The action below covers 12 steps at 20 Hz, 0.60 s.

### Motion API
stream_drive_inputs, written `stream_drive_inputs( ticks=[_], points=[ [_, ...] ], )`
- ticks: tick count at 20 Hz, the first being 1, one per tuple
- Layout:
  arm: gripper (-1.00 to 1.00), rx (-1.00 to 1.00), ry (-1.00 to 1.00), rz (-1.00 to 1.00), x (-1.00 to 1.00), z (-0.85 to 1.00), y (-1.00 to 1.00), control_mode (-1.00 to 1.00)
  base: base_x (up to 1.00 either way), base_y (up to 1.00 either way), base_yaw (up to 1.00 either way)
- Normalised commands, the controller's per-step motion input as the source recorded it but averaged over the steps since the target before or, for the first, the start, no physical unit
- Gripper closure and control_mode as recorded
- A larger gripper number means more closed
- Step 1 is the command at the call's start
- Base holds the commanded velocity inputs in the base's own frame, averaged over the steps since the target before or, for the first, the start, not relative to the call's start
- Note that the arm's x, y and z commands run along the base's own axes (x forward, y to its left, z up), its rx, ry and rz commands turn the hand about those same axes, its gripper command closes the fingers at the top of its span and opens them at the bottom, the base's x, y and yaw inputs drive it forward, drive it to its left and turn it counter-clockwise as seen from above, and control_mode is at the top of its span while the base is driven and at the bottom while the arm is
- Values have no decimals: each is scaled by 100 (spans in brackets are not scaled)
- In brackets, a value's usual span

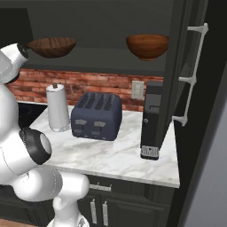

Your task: Move the bowls from the cabinet to the plates on the dining table.

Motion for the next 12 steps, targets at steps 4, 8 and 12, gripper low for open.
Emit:
stream_drive_inputs(
  ticks=[4,8,12],
  points=[
    [-100,-21,-8,3,-23,0,3,-100,0,0,0],
    [-100,-30,-12,0,-35,0,-14,-100,0,0,0],
    [-100,-35,-14,0,-32,0,-27,-100,0,0,0]
  ],
)
